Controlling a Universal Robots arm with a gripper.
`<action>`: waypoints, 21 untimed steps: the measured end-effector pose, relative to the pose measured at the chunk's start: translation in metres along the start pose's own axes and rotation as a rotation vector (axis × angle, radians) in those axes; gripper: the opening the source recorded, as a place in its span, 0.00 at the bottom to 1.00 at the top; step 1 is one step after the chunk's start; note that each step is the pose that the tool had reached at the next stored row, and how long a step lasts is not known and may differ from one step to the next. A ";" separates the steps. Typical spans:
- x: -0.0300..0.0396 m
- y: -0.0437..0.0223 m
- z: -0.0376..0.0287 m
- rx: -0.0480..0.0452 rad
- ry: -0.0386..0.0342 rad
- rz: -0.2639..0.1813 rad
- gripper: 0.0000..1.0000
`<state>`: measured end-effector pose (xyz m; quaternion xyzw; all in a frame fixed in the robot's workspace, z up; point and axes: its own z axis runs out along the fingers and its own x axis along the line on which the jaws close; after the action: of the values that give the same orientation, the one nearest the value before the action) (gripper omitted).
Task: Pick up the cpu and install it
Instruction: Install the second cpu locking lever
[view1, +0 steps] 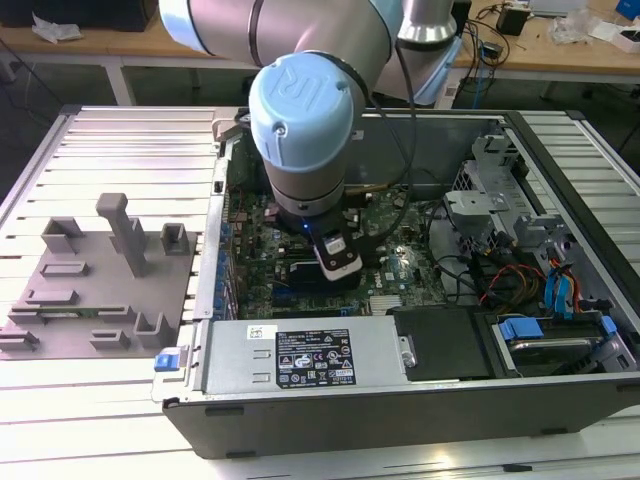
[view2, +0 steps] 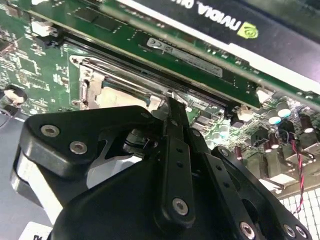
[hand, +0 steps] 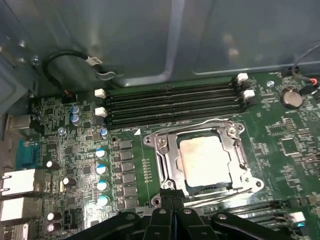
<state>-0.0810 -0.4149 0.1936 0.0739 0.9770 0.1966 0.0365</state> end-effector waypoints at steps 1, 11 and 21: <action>0.0010 -0.0008 0.0012 0.0012 0.0004 0.000 0.11; 0.0038 0.0027 -0.0063 -0.0076 0.0001 0.001 0.11; 0.0028 0.0274 -0.0474 0.0058 -0.0049 0.001 0.11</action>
<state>-0.0849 -0.4074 0.2478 0.0748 0.9775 0.1936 0.0385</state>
